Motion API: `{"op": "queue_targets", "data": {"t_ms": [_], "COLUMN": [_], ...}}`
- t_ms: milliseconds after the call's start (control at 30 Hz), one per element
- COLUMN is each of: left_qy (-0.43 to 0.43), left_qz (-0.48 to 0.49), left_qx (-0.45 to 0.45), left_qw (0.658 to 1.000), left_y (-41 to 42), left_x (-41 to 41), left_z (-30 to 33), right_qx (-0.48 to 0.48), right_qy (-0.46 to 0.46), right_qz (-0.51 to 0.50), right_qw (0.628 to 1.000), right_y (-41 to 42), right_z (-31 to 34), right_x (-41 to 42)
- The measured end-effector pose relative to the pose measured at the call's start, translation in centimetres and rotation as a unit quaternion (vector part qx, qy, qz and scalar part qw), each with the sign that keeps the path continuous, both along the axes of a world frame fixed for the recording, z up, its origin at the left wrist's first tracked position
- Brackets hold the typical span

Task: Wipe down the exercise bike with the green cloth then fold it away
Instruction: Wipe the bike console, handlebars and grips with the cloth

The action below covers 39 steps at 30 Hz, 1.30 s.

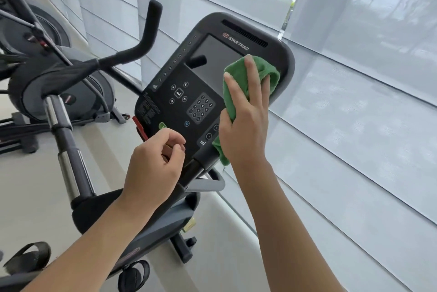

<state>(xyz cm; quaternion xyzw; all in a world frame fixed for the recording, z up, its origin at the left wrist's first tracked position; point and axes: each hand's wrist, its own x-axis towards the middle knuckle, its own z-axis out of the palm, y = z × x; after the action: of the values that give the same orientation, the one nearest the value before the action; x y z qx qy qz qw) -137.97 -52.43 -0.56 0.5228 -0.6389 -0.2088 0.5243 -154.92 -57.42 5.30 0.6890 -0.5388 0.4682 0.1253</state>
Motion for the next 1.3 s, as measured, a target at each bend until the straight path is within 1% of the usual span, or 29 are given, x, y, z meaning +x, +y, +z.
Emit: {"op": "queue_targets", "data": {"t_ms": [100,133,167,267,333,433,467,500,567,633,700,767,833,967,1000,1067,1200,1300], "left_qy": [-0.001,-0.002,-0.001,-0.007,-0.035,-0.084,-0.09,-0.09,-0.078,-0.058,-0.035,-0.025,-0.027,-0.005,0.005,0.03,0.093,0.124], "left_qz": [0.001,0.002,0.002,-0.001,-0.001,-0.007,-0.01,-0.011,-0.008,0.002,0.01,0.014,0.02,0.029,0.033,0.038,0.041,0.039], "left_qx": [-0.005,-0.004,0.0,0.022,0.034,0.036,0.034,0.032,0.024,0.012,0.007,0.013,0.026,0.038,0.031,0.019,0.013,0.003], "left_qw": [1.0,1.0,1.0,1.0,0.999,0.996,0.995,0.995,0.997,0.998,0.999,1.0,0.999,0.999,0.999,0.999,0.995,0.992], "left_y": [0.0,0.0,0.0,-0.2,-0.5,-0.5,-0.5,-0.5,-0.4,-0.4,-0.2,-0.2,-0.2,-0.4,-0.5,-0.6,-0.5,-0.6], "left_x": [0.0,0.1,0.1,0.1,-0.1,-0.2,-0.2,-0.2,-0.2,-0.2,-0.1,0.1,0.3,0.5,0.6,0.8,1.1,1.3], "left_z": [0.0,0.0,0.0,-0.1,-0.2,-0.3,-0.3,-0.3,-0.2,-0.2,-0.2,-0.3,-0.4,-0.6,-0.6,-0.7,-0.6,-0.3], "right_qx": [0.049,0.072,0.1,0.184,0.218,0.206,0.184,0.154,0.082,0.035,0.011,-0.002,0.008,0.05,0.061,0.079,0.132,0.149], "right_qy": [0.051,0.049,0.03,-0.085,-0.128,-0.169,-0.174,-0.16,-0.07,0.067,0.223,0.347,0.417,0.481,0.482,0.446,0.312,0.189], "right_qz": [0.021,0.045,0.073,0.139,0.18,0.21,0.201,0.185,0.162,0.148,0.101,0.03,-0.01,0.002,0.009,0.023,0.05,0.119], "right_qw": [0.997,0.995,0.992,0.969,0.951,0.941,0.946,0.957,0.981,0.986,0.97,0.937,0.909,0.875,0.874,0.891,0.94,0.963], "right_y": [1.9,3.0,4.3,7.7,8.8,9.5,9.5,9.4,8.8,6.8,3.8,0.6,-1.5,-2.3,-2.0,-1.3,0.0,1.4], "right_z": [-3.3,-4.6,-5.8,-7.5,-7.6,-6.9,-6.3,-5.5,-3.3,-0.7,1.5,2.6,3.2,2.7,2.3,1.2,-0.8,-2.1], "right_x": [-0.1,0.1,0.1,0.0,-0.4,-1.7,-2.2,-2.8,-3.4,-3.3,-2.7,-1.8,-1.0,-0.5,-0.1,0.7,2.1,2.5]}}
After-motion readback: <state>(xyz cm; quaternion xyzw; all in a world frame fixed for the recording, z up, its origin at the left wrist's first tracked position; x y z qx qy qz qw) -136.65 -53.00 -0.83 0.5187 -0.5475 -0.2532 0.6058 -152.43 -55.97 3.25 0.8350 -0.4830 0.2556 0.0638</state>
